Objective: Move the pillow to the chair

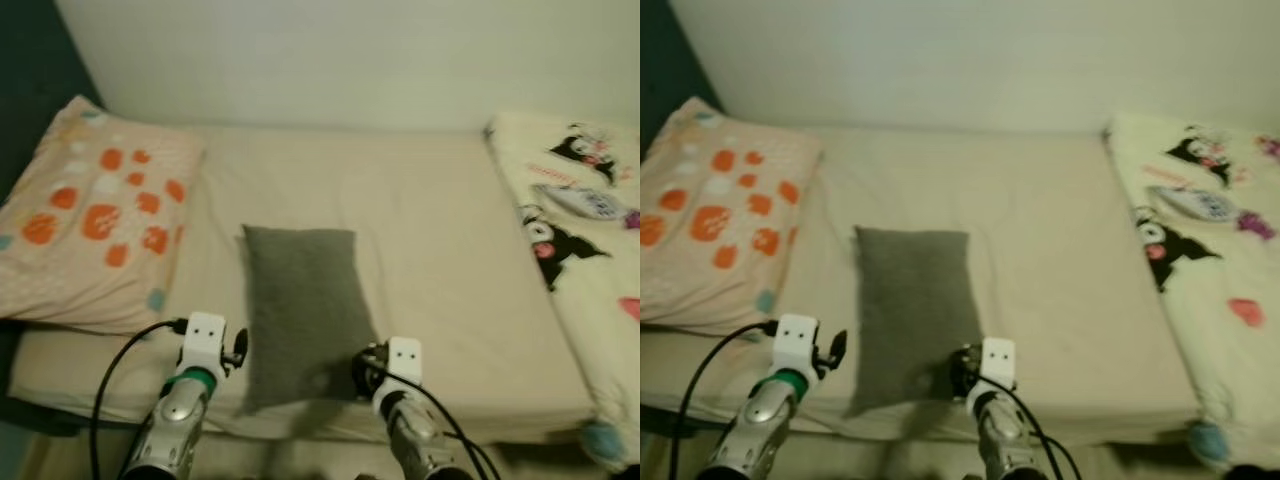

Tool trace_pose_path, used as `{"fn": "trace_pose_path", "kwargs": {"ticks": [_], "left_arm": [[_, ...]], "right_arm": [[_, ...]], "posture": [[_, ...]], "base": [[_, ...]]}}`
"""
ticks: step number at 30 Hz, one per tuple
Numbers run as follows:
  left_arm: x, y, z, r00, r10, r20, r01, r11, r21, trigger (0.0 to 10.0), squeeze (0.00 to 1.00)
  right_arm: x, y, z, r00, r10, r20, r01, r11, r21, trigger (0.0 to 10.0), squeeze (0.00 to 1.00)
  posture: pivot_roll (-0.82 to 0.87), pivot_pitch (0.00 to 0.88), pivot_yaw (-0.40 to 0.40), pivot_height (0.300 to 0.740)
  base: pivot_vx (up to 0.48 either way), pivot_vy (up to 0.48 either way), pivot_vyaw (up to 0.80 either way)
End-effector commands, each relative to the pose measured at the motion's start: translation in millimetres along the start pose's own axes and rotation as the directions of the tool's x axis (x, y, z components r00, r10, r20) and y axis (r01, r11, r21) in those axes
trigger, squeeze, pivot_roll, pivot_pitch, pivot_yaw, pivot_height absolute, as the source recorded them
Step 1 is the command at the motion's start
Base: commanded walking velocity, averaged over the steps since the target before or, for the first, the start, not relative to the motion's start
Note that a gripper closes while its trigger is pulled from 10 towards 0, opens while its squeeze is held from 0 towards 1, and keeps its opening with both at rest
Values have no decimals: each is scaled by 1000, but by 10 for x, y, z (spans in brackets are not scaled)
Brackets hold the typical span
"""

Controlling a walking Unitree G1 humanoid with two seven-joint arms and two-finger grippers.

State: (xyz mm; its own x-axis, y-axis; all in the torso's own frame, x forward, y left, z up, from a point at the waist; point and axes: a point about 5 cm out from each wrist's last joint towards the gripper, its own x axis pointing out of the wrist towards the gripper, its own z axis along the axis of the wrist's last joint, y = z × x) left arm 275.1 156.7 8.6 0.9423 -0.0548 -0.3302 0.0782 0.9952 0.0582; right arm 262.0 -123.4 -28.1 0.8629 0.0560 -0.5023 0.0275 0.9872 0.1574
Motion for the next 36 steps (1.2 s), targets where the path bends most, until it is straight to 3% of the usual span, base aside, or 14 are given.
{"fn": "trace_pose_path", "kwargs": {"ticks": [1, 6, 19, 25, 36], "left_arm": [[-30, 24, -81, 999, 10, -38, -10, 1000, 0, 10000, 0], [-42, 49, -119, 998, 14, -58, -14, 1000, -6, 10000, 0], [40, -195, -78, 989, -132, -71, 136, 989, 51, 10000, 0], [73, -254, -45, 987, -141, -71, 144, 989, 42, 10000, 0], [32, -221, -157, 987, -119, -104, 124, 991, 41, 10000, 0]], "right_arm": [[-12, 14, -45, 1000, 9, -19, -9, 1000, -2, 10000, 0], [-16, 16, -52, 1000, 5, -18, -5, 1000, -9, 10000, 0], [-70, -227, -77, 995, -95, 7, 96, 995, -4, 10000, 0], [-119, -376, -152, 986, -163, -20, 163, 987, -15, 10000, 0], [-145, -431, -199, 980, -195, -40, 193, 980, -45, 10000, 0]], "posture": [[102, 24, 70, 740], [96, 10, 75, 740], [33, 11, 104, 740], [38, 33, 86, 740], [42, 48, 65, 740]], "base": [[0, -480, 0], [0, -288, 0], [0, 0, 0], [0, -467, 0], [0, 0, 0]]}}
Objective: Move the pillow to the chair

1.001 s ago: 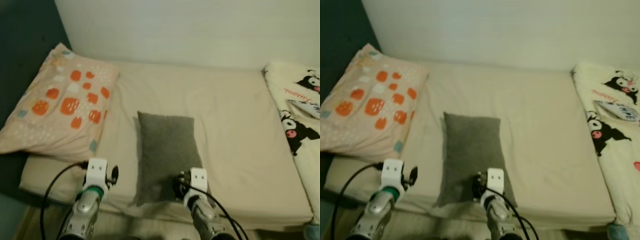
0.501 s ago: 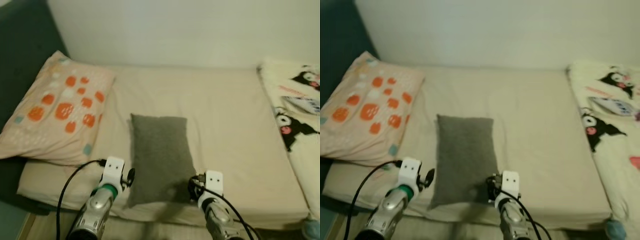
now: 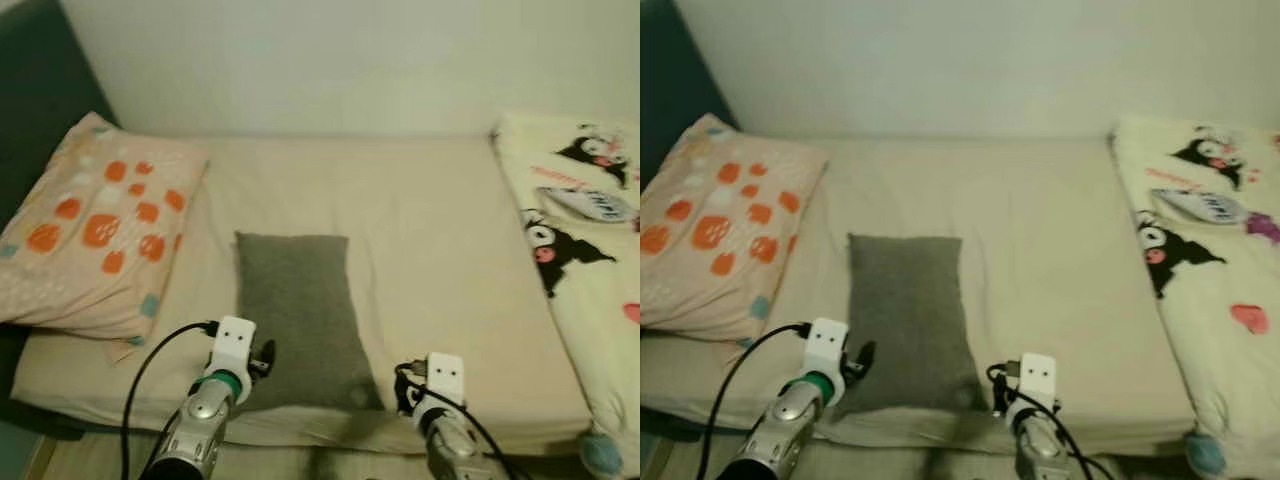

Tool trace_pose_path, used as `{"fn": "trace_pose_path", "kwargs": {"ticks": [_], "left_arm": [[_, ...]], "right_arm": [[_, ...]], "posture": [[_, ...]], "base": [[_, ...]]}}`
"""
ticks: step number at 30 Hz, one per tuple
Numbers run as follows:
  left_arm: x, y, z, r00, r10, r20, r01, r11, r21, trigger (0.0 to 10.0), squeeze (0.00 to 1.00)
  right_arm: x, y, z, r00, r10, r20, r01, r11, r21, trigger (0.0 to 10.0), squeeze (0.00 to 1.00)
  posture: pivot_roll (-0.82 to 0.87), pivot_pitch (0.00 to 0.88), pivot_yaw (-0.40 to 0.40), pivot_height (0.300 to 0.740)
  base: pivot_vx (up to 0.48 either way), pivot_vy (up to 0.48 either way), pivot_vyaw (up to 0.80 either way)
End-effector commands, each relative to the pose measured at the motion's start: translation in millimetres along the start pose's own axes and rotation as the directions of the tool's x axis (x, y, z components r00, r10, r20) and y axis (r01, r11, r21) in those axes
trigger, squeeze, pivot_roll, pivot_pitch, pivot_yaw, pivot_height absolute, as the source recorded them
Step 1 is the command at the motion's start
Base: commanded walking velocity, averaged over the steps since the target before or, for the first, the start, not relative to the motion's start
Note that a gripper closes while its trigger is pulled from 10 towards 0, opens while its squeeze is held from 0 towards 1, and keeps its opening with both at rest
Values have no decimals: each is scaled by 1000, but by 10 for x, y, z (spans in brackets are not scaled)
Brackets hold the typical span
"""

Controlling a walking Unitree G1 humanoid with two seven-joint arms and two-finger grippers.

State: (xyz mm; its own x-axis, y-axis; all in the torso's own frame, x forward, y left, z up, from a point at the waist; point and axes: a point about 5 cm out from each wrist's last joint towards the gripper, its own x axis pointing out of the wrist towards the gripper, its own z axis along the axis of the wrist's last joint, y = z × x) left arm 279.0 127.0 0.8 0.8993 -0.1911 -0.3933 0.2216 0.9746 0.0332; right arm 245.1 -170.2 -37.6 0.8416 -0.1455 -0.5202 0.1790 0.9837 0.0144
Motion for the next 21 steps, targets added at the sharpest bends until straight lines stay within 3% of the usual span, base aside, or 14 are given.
{"fn": "trace_pose_path", "kwargs": {"ticks": [1, 9, 13, 16, 21], "left_arm": [[-55, 55, -134, 999, 16, -42, -14, 999, 35, 10000, 0], [-111, 123, -211, 998, 39, -48, -37, 998, 50, 10000, 0], [-154, 219, -147, 992, 123, 34, -123, 992, 14, 10000, 0], [-183, 277, -120, 985, 157, 68, -157, 988, -14, 10000, 0], [-189, 267, -121, 986, 150, 77, -150, 989, -4, 10000, 0]], "right_arm": [[-35, 39, -117, 999, 6, -53, -6, 1000, -3, 10000, 0], [-49, 102, -171, 996, 32, -89, -36, 998, -43, 10000, 0], [-39, 117, -106, 997, 58, -45, -57, 998, 31, 10000, 0], [-35, 220, -40, 992, 125, -4, -125, 992, 14, 10000, 0], [-18, 202, 8, 994, 112, 17, -112, 993, 45, 10000, 0]], "posture": [[43, 47, 61, 740], [35, 48, 62, 740], [50, 45, 40, 720], [41, 41, 52, 705], [44, 40, 46, 680]], "base": [[0, 0, 0], [0, 0, 0], [0, 0, 0], [0, 0, 0], [0, 0, 0]]}}
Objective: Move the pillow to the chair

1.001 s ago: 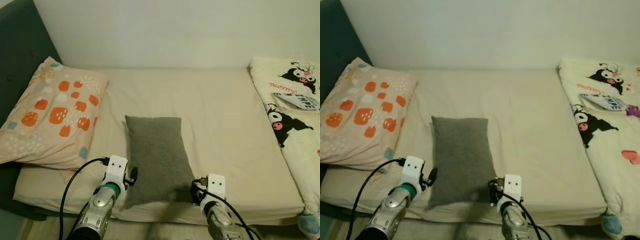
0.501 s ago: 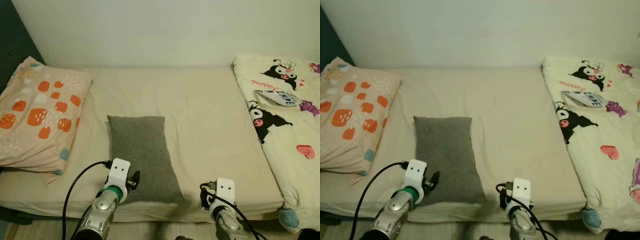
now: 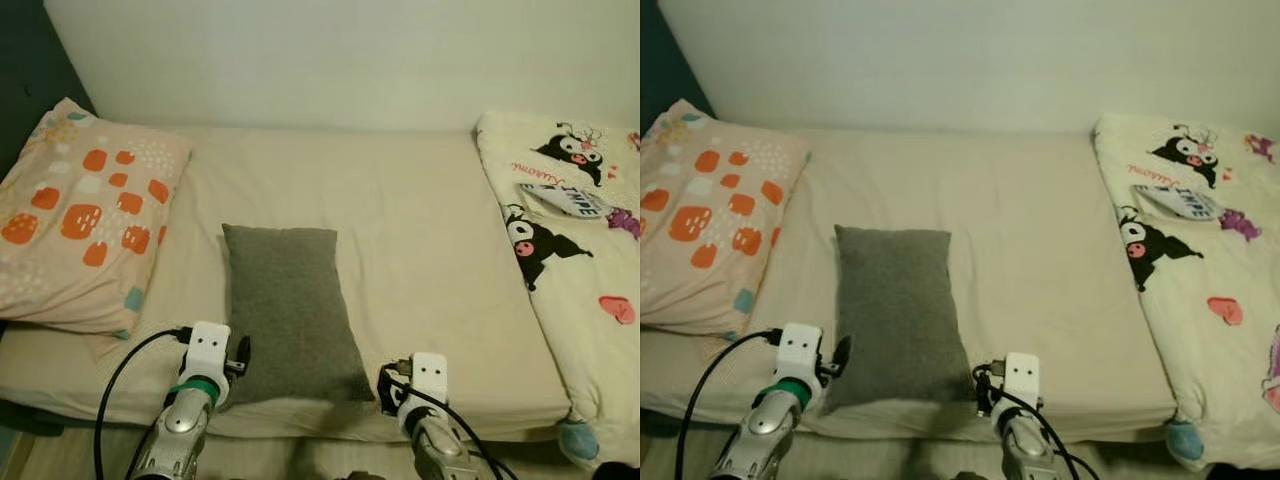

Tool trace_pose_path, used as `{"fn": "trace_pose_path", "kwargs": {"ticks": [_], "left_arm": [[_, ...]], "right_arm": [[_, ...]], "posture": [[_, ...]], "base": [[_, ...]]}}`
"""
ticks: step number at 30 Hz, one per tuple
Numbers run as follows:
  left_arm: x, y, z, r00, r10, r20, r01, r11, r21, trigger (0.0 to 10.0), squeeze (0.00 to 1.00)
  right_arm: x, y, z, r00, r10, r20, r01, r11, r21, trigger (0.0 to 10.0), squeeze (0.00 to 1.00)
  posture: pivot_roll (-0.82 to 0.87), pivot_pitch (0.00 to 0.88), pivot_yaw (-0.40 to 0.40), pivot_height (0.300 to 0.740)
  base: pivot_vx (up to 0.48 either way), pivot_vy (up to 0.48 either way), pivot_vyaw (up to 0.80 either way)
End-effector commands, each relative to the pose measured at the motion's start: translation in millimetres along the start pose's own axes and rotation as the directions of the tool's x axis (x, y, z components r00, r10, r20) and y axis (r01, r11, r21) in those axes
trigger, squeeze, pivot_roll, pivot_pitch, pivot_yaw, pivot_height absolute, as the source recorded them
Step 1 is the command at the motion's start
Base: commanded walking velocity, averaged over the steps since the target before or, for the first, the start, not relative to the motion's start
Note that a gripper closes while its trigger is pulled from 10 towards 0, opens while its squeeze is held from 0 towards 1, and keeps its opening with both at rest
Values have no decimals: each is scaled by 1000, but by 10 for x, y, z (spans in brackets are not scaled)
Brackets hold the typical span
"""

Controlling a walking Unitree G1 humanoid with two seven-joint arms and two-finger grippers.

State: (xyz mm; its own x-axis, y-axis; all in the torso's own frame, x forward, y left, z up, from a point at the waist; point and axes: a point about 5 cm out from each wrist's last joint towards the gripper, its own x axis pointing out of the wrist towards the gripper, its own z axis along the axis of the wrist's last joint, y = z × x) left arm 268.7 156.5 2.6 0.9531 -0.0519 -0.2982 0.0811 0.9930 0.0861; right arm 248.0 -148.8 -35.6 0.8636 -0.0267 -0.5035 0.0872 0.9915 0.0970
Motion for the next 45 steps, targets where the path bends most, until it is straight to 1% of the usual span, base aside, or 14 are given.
{"fn": "trace_pose_path", "kwargs": {"ticks": [1, 12, 25, 30, 31, 35, 36, 38, 39, 40, 41, 42, 44, 45], "left_arm": [[-35, 9, -45, 1000, -1, -6, 1, 1000, 2, 10000, 0], [-7, 32, 43, 999, 10, 36, -10, 1000, -3, 10000, 0], [-30, 52, 0, 998, 50, 27, -49, 998, -30, 10000, 0], [-74, 121, 70, 986, 128, 111, -123, 991, -51, 10000, 0], [-117, 233, 181, 957, 211, 199, -194, 976, -99, 10000, 0], [-124, 353, 308, 931, 244, 271, -219, 968, -120, 10000, 0], [-95, 389, 367, 928, 232, 293, -201, 970, -134, 10000, 596], [-80, 403, 390, 927, 226, 299, -190, 971, -144, 10000, 596], [-32, 409, 460, 926, 199, 321, -151, 974, -170, 10000, 1000], [0, 414, 500, 926, 186, 328, -129, 974, -185, 10000, 1000], [26, 422, 532, 926, 176, 334, -112, 972, -205, 10000, 1000], [26, 422, 532, 926, 176, 334, -112, 972, -205, 10000, 1000], [108, 425, 609, 929, 144, 340, -51, 962, -268, 10000, 1000], [108, 425, 609, 929, 144, 340, -51, 962, -268, 10000, 1000]], "right_arm": [[1, -8, 11, 1000, -10, 8, 10, 999, 32, 10000, 0], [33, 86, 117, 998, 22, 54, -25, 998, 53, 10000, 0], [56, 117, 203, 995, 56, 87, -61, 996, 59, 10000, 0], [79, 152, 287, 990, 76, 119, -84, 995, 60, 10000, 0], [116, 156, 406, 986, 68, 153, -85, 991, 104, 10000, 0], [181, 141, 619, 978, 53, 202, -89, 981, 174, 10000, 0], [215, 143, 717, 975, 54, 215, -99, 973, 207, 10000, 0], [229, 146, 754, 974, 54, 218, -103, 970, 222, 10000, 0], [258, 132, 842, 973, 44, 226, -105, 957, 270, 10000, 361], [272, 121, 890, 972, 35, 233, -107, 946, 306, 10000, 361], [283, 115, 925, 971, 29, 236, -109, 936, 335, 10000, 1000], [283, 115, 925, 971, 29, 236, -109, 936, 335, 10000, 1000], [312, 103, 1016, 968, 32, 249, -143, 886, 442, 10000, 1000], [312, 103, 1016, 968, 32, 249, -143, 886, 442, 10000, 1000]], "posture": [[44, 40, 52, 675], [52, 46, 48, 625], [46, 53, 30, 600], [41, 66, 22, 600], [41, 80, 12, 600], [42, 112, -2, 600], [43, 123, -8, 600], [43, 123, -8, 600], [43, 152, -17, 600], [41, 167, -20, 600], [41, 167, -20, 600], [41, 167, -20, 600], [25, 224, -17, 600], [25, 224, -17, 600]], "base": [[0, 0, 0], [0, 0, 0], [0, 0, 0], [0, 0, 0], [0, 0, 0], [0, 0, 0], [0, 0, 0], [0, 0, 0], [0, 0, 0], [0, 0, 0], [0, 0, 0], [0, 0, 0], [0, 0, 0], [0, 0, 0]]}}
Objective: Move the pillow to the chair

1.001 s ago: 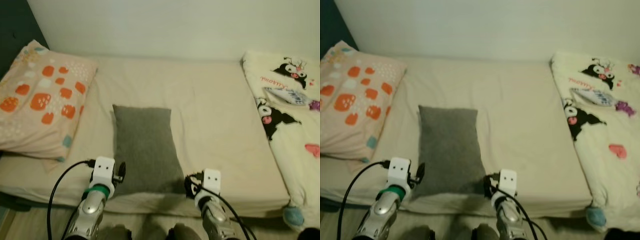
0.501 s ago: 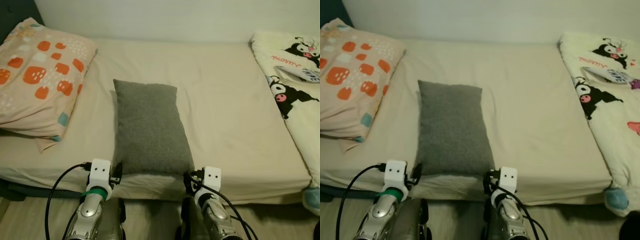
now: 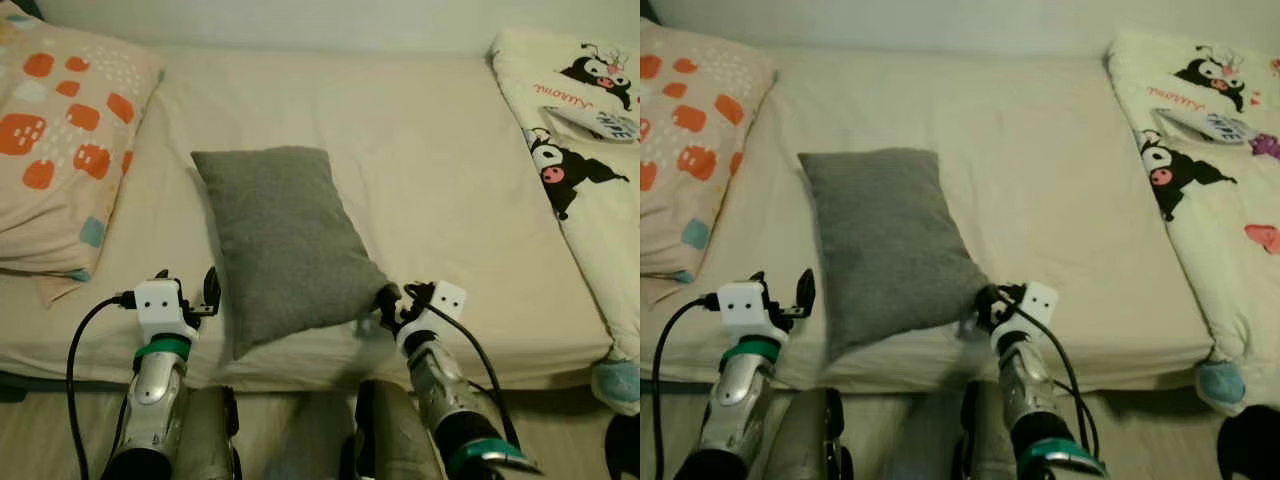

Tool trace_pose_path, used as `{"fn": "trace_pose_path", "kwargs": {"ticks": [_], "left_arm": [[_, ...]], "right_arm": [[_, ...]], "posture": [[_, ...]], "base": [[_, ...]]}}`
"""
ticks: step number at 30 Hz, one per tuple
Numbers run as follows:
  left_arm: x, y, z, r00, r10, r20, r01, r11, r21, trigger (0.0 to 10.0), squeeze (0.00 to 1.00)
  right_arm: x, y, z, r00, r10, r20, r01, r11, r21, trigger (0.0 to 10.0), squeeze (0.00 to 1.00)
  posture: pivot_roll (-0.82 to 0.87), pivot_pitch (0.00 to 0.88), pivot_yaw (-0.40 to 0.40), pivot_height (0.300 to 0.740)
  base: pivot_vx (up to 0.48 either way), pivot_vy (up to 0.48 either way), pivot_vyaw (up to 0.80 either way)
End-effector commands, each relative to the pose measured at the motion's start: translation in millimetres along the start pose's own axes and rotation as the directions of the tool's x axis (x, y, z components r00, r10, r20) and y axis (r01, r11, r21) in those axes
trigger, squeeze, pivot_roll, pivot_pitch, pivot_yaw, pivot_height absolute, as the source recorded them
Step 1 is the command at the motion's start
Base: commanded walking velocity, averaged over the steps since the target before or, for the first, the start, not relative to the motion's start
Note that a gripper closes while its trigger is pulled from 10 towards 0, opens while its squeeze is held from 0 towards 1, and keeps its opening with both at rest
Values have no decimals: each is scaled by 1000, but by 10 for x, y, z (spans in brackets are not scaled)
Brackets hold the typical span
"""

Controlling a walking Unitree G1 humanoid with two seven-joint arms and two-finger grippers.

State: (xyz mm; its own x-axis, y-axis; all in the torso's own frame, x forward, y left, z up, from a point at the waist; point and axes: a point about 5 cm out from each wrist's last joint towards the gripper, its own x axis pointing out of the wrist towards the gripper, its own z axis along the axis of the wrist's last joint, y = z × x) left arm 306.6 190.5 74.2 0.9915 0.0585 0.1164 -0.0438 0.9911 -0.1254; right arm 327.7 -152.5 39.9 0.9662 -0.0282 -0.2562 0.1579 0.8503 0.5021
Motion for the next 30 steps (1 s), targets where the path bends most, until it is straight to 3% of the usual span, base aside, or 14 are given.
{"fn": "trace_pose_path", "kwargs": {"ticks": [1, 3, 6, 8, 15, 18, 19, 20, 21, 22, 23, 24, 25, 30], "left_arm": [[-45, 10, -127, 997, -21, -70, 17, 998, -55, 10000, 1000], [-1, -21, -130, 994, -61, -87, 53, 995, -86, 10000, 1000], [48, -33, -117, 992, -82, -97, 72, 992, -106, 10000, 1000], [154, -33, -84, 990, -80, -115, 62, 986, -154, 10000, 1000], [231, -164, -120, 984, -111, -143, 57, 941, -334, 10000, 1000], [236, -279, -143, 972, -187, -143, 116, 910, -398, 10000, 1000], [220, -338, -154, 963, -232, -138, 160, 901, -402, 10000, 1000], [220, -338, -154, 963, -232, -138, 160, 901, -402, 10000, 1000], [185, -365, -160, 956, -265, -125, 198, 899, -390, 10000, 1000], [185, -365, -160, 956, -265, -125, 198, 899, -390, 10000, 1000], [172, -354, -159, 957, -264, -117, 202, 902, -382, 10000, 1000], [172, -354, -159, 957, -264, -117, 202, 902, -382, 10000, 1000], [113, -198, -150, 971, -216, -100, 170, 924, -343, 10000, 1000], [-27, 81, -139, 982, -166, -86, 136, 949, -284, 10000, 1000]], "right_arm": [[20, -2, 19, 1000, -6, 2, 5, 991, 130, 10000, 1000], [58, 40, 101, 999, 2, 35, -10, 968, 249, 10000, 1000], [95, 121, 183, 997, 37, 68, -57, 948, 314, 10000, 1000], [140, 283, 264, 989, 119, 89, -141, 943, 301, 10000, 1000], [135, 300, 230, 987, 141, 76, -158, 925, 346, 10000, 1000], [90, 414, 74, 965, 261, -3, -243, 903, 355, 10000, 1000], [12, 501, -73, 919, 385, -88, -346, 893, 286, 10000, 1000], [12, 501, -73, 919, 385, -88, -346, 893, 286, 10000, 1000], [-200, 560, -307, 785, 567, -250, -540, 824, 173, 10000, 1000], [-200, 560, -307, 785, 567, -250, -540, 824, 173, 10000, 1000], [-319, 564, -404, 710, 627, -322, -617, 773, 144, 10000, 1000], [-319, 564, -404, 710, 627, -322, -617, 773, 144, 10000, 1000], [-614, 388, -409, 591, 707, -390, -707, 686, 171, 10000, 1000], [-960, 136, -133, 514, 771, -376, -758, 614, 220, 10000, 1000]], "posture": [[16, 247, -14, 600], [0, 274, -2, 600], [-16, 297, 6, 600], [-23, 310, 13, 600], [-41, 311, 23, 600], [-52, 310, 28, 600], [-58, 310, 37, 600], [-58, 310, 37, 600], [-61, 308, 43, 600], [-61, 308, 43, 600], [-61, 308, 43, 600], [-61, 308, 43, 600], [-65, 273, 46, 600], [-62, 259, 46, 600]], "base": [[0, 0, 0], [0, 0, 0], [0, 0, 0], [0, 0, 0], [0, 0, 0], [0, 0, 0], [0, 0, 0], [0, 0, 0], [0, 0, 0], [0, 0, 0], [0, 0, 0], [0, 0, 0], [0, 0, 0], [0, 0, 0]]}}
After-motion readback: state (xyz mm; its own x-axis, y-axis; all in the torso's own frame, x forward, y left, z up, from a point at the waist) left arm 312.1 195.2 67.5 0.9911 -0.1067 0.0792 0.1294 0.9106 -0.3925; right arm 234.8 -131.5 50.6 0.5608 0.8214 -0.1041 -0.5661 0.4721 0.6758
